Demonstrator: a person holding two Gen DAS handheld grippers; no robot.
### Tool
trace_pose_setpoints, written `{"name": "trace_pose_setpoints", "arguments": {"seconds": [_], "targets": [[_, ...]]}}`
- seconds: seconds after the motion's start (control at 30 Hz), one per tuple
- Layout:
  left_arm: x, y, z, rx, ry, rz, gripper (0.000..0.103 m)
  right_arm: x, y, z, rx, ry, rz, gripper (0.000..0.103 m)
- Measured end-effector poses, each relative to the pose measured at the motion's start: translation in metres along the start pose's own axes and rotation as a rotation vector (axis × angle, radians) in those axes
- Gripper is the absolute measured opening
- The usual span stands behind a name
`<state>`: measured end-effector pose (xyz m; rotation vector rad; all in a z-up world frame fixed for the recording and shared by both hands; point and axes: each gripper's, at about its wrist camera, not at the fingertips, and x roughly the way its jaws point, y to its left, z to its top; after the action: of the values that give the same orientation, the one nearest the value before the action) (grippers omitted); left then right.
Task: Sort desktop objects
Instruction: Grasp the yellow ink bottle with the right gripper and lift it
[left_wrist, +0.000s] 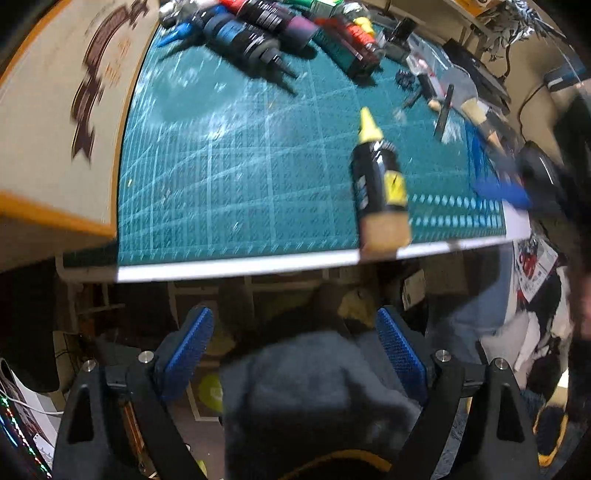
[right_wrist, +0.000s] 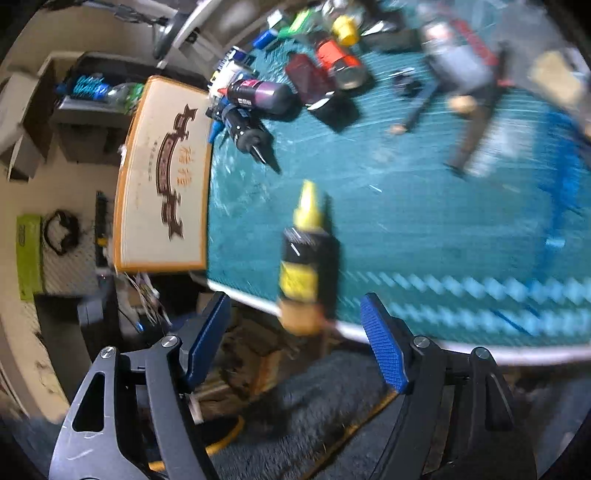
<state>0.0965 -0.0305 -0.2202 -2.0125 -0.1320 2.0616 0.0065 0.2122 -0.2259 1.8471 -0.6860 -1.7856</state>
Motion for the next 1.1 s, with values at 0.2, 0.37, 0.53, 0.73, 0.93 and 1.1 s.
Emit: {"name": "trace_pose_setpoints", "arguments": {"seconds": [0.2,0.37,0.53,0.73,0.93,1.1], "targets": [[0.0,0.0,-0.004,0.071,0.007,0.001,0.09,0.055,-0.001,0.05,0.081,0.09,-0.069,0.045],[0.0,0.004,0.002,0.084,0.002,-0.015,0.09,0.078,0.005,0.055,0.057,0.141,-0.194,0.041],[0.005,0.002,0.008,0.083,0.003,-0.036,0.09,0.081,0.002,0.046,0.025,0.128,-0.232,0.028],[0.007,-0.013,0.013,0.099,-0.02,-0.054,0.09,0.059,0.006,0.04,-0.027,0.064,-0.194,0.02],[0.015,-0.025,0.013,0.095,-0.012,-0.065,0.09,0.018,0.05,0.029,-0.209,-0.075,-0.245,0.02],[0.017,-0.021,0.015,0.049,-0.016,-0.076,0.09,0.003,0.101,0.005,-0.486,-0.163,-0.388,0.02]]}}
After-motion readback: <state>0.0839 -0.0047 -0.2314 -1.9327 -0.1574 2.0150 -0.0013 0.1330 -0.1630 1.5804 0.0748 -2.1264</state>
